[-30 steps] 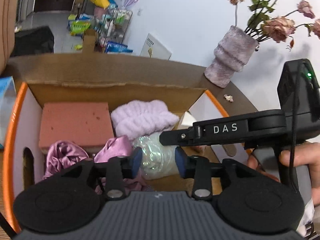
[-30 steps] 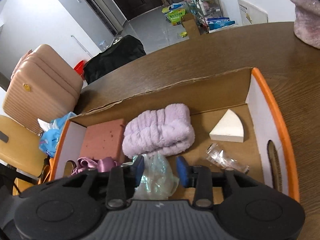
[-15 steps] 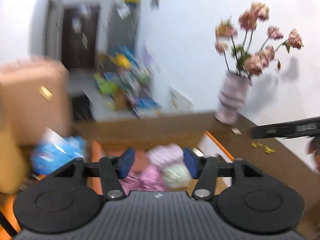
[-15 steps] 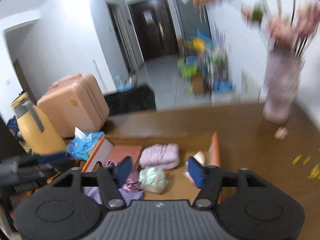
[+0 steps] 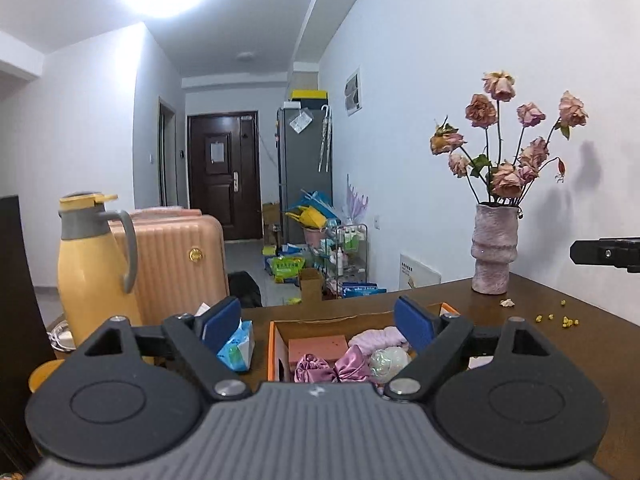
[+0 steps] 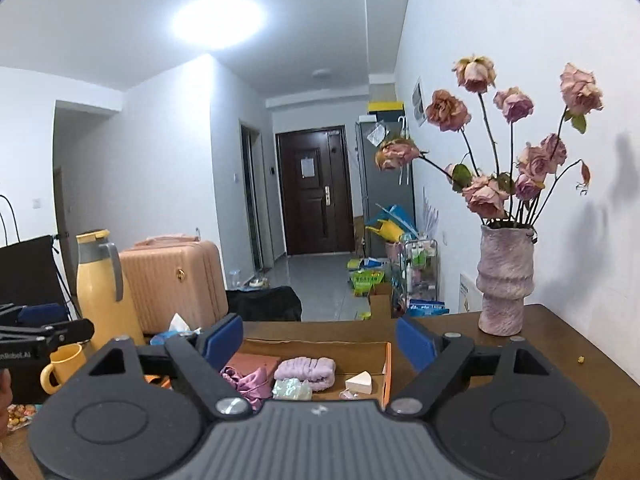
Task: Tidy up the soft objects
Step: 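Move both grippers back to the white-and-yellow plush alpaca, then close both grippers on the plush alpaca's body and lift it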
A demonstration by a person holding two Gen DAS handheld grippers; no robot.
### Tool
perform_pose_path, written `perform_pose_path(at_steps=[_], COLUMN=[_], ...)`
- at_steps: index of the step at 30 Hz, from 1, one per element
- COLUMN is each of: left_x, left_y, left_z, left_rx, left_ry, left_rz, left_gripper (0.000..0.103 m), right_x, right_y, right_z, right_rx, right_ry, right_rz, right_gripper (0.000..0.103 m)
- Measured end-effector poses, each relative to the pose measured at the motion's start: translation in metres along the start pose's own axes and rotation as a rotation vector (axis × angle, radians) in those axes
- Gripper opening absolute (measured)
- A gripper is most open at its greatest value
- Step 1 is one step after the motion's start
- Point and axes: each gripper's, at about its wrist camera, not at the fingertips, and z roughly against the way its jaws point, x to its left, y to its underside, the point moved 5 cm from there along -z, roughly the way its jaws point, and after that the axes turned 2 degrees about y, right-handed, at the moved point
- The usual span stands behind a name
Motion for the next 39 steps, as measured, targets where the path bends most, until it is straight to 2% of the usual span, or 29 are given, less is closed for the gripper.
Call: perform_pose_path(at_steps=[6, 10, 12, 14, 16, 18, 21, 25, 29, 32, 34, 35, 36, 37, 38, 39], left_x=[0.000, -0.004, -0.008, -0.011, -0.015, -0.018, -0.020, -0.028, -0.045, -0.055, -0.057, -0.057, -0.056, -0.055, -0.054, -0.052], left_y=[0.013, 0.044, 0.066, 0.092, 0.122, 0.145, 0.157, 0.149, 0.149, 0.152, 0.154, 0.155, 0.155, 0.156, 0.156, 0.155], left_z=[0.022, 0.044, 0.059, 0.072, 0.079, 0.079, 0.071, 0.051, 0.029, 0.014, 0.005, 0.002, -0.001, -0.004, -0.005, -0.006], left_rx=[-0.030, -0.019, -0.003, 0.027, 0.107, 0.192, 0.249, 0.246, 0.265, 0.281, 0.294, 0.297, 0.300, 0.302, 0.301, 0.299], left_ry=[-0.040, -0.048, -0.034, 0.001, 0.061, 0.064, 0.070, 0.081, 0.116, 0.125, 0.127, 0.128, 0.127, 0.124, 0.123, 0.125], left_rz=[0.036, 0.065, 0.075, 0.085, 0.093, 0.084, 0.060, 0.063, 0.048, 0.021, 0.022, 0.023, 0.024, 0.024, 0.026, 0.030], left_gripper=[0.088, 0.091, 0.095, 0.099, 0.100, 0.100, 0.099, 0.100, 0.100, 0.100, 0.099, 0.100, 0.100, 0.100, 0.100, 0.100], right_x=[-0.003, 0.000, 0.005, 0.012, 0.015, 0.013, 0.012, 0.014, 0.014, 0.011, 0.008, 0.006, 0.005, 0.004, 0.004, 0.005], right_y=[0.012, 0.040, 0.060, 0.088, 0.118, 0.146, 0.176, 0.177, 0.169, 0.166, 0.162, 0.162, 0.162, 0.164, 0.165, 0.165], right_z=[0.029, 0.056, 0.070, 0.086, 0.101, 0.110, 0.109, 0.097, 0.064, 0.032, 0.008, -0.002, -0.013, -0.022, -0.029, -0.031], right_rx=[-0.051, -0.067, -0.059, -0.047, -0.014, 0.034, 0.148, 0.133, 0.130, 0.120, 0.112, 0.108, 0.109, 0.119, 0.133, 0.146], right_ry=[0.007, 0.030, 0.037, 0.040, 0.056, 0.058, 0.005, 0.029, 0.021, 0.035, 0.012, -0.002, -0.021, -0.035, -0.036, -0.067], right_rz=[-0.029, -0.016, 0.010, 0.036, 0.027, -0.021, -0.047, -0.009, 0.011, 0.041, 0.023, 0.011, -0.002, -0.020, -0.032, -0.043], right_gripper=[0.086, 0.088, 0.090, 0.090, 0.090, 0.090, 0.090, 0.090, 0.088, 0.083, 0.077, 0.071, 0.055, 0.048, 0.042, 0.042])
